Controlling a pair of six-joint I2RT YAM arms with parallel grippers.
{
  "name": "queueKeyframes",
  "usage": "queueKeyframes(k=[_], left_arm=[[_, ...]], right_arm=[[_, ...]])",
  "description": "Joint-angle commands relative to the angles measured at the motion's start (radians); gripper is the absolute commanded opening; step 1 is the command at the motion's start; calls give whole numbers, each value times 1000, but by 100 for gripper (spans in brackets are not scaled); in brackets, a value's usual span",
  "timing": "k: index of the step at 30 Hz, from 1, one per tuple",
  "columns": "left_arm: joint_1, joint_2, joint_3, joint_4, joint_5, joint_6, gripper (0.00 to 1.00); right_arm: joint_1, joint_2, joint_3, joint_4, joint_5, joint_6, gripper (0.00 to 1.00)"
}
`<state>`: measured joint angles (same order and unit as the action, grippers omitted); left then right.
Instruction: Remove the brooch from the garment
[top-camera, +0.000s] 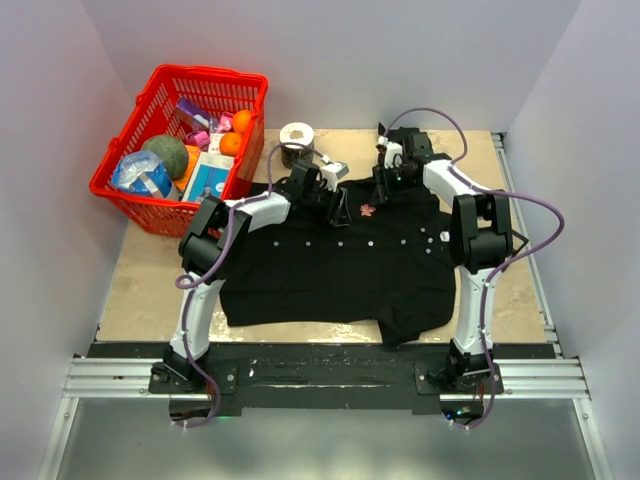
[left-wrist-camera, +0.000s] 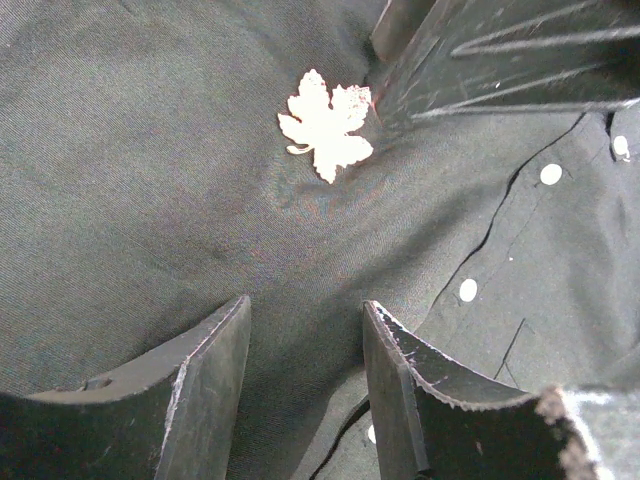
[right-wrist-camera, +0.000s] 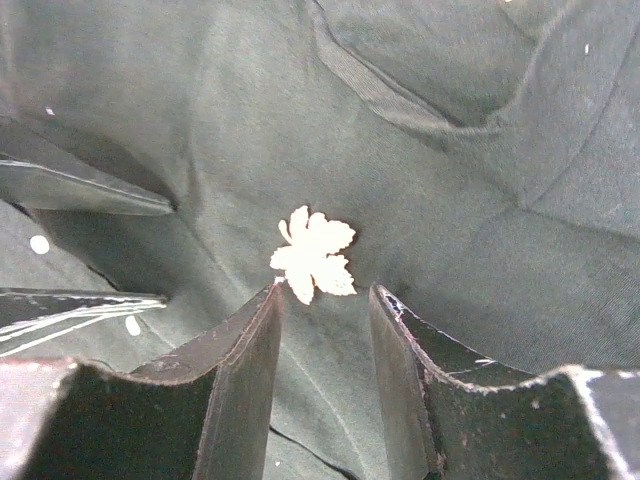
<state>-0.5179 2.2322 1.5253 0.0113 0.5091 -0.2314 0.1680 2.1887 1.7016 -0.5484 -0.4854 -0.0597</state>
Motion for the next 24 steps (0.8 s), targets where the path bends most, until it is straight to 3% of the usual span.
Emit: queueKeyframes(k=[1, 17, 24], left_arm=[[6, -9, 16, -60, -46, 37, 54], [16, -8, 16, -62, -44, 38, 54], [16, -6, 16, -60, -44, 38, 54]], right_arm=[[1, -26, 50, -16, -62, -17, 44], [-1, 86, 92, -53, -18, -22, 44], [1, 94, 95, -74, -129, -26, 39]])
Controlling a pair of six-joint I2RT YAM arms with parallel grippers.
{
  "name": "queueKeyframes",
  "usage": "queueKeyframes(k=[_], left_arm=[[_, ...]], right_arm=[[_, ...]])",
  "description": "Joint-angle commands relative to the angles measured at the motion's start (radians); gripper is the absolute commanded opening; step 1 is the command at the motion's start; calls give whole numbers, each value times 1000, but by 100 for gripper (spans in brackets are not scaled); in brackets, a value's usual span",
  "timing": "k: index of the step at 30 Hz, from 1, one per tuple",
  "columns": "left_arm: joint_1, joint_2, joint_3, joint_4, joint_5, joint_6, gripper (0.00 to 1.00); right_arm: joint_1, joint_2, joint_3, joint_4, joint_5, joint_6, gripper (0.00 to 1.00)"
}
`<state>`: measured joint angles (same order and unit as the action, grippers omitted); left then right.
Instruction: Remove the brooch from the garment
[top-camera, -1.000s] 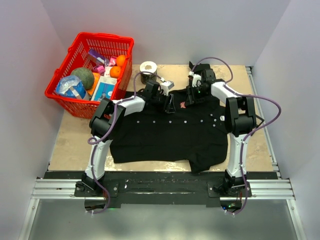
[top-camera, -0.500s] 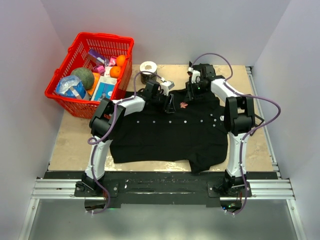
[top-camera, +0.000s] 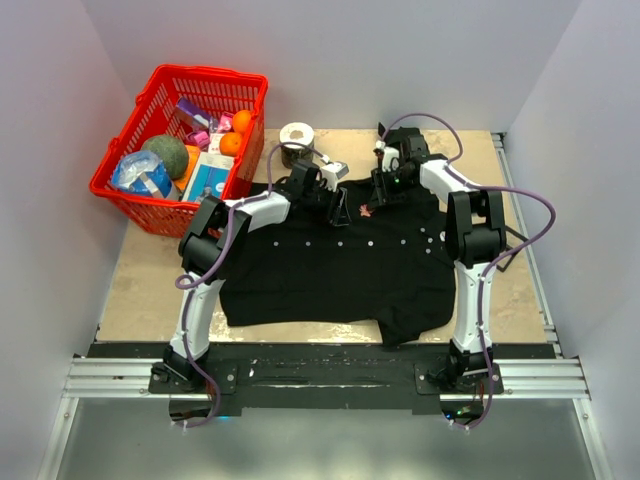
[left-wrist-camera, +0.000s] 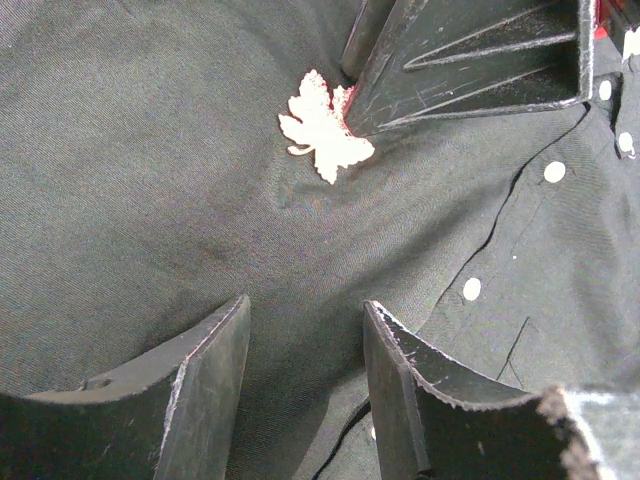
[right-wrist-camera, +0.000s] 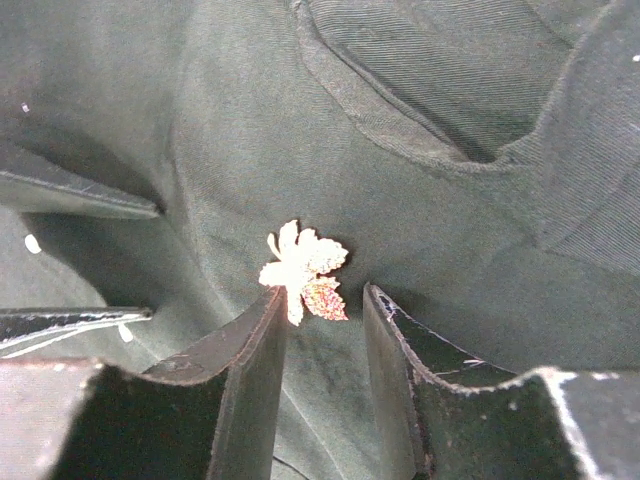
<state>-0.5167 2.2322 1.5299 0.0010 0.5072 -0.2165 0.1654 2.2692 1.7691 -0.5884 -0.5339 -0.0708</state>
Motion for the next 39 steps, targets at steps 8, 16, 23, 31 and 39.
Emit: queueKeyframes(k=[8, 16, 23, 31, 39], left_arm=[[18, 3, 22, -49, -39, 20, 54], [23, 10, 29, -49, -36, 19, 55], [23, 6, 24, -48, -38, 20, 54], [27, 3, 19, -30, 22, 16, 53], [53, -118, -65, 188, 205, 8, 53]], right_arm=[[3, -2, 26, -59, -104, -26, 36], [3, 10, 23, -67, -114, -15, 36], [5, 30, 46, -48, -94, -9, 20], [3, -33, 58, -65, -75, -69, 0], [5, -177, -57, 56, -113, -216, 0]])
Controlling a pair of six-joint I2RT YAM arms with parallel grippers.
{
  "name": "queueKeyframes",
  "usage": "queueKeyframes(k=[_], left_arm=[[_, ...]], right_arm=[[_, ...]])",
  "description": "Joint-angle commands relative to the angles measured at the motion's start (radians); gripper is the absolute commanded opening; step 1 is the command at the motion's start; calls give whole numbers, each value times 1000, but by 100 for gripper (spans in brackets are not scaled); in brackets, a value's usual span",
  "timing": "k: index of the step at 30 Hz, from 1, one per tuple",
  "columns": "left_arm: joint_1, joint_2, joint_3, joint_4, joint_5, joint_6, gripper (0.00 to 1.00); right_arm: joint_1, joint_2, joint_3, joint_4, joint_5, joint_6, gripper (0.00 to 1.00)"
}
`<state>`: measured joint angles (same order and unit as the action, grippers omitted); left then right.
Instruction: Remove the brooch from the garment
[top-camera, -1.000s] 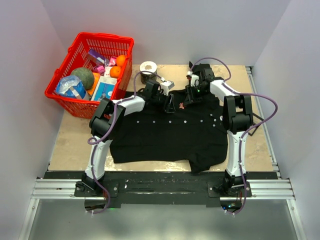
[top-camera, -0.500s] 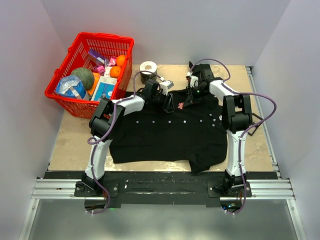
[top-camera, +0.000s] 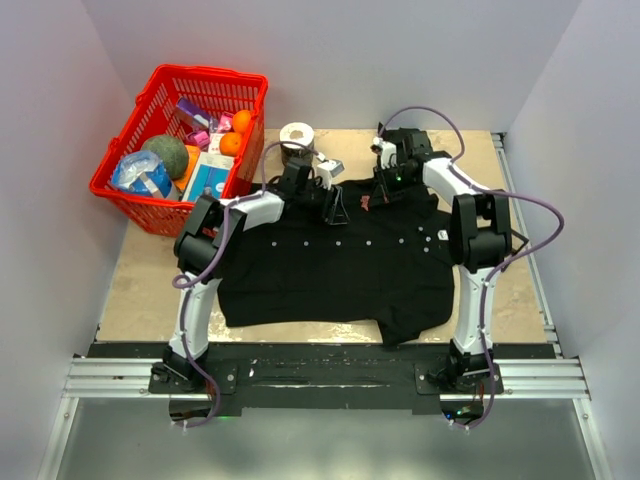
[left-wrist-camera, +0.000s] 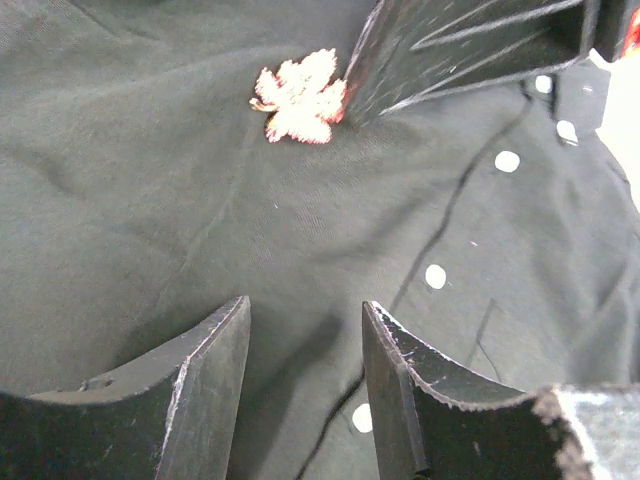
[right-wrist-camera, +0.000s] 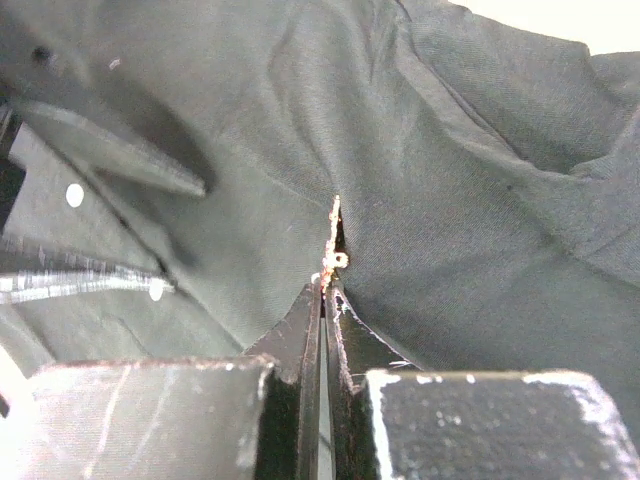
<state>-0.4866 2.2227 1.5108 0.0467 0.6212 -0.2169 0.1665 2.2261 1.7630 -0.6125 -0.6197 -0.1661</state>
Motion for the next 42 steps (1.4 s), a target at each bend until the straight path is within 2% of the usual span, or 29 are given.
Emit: queueKeyframes(k=[1, 11, 17, 23, 31, 37, 42], left_arm=[[31, -119, -52, 160, 94, 2, 53], [43, -101, -20, 306, 155, -98, 54], [42, -49, 37, 303, 150, -84, 54], [39, 5, 87, 308, 215, -84, 52], [31, 6, 62, 308, 270, -96, 47], [26, 9, 69, 326, 270, -108, 38], [23, 12, 74, 324, 275, -107, 24]], right_arm=[[2, -146, -77, 79, -49, -168, 0], [4, -169, -80, 1, -218, -219, 0], [4, -167, -62, -59, -268, -214, 0], [4, -135, -25, -115, -304, -194, 0], [2, -125, -11, -119, -310, -184, 0], [4, -114, -5, -142, -302, -193, 0], [2, -111, -4, -155, -298, -199, 0]])
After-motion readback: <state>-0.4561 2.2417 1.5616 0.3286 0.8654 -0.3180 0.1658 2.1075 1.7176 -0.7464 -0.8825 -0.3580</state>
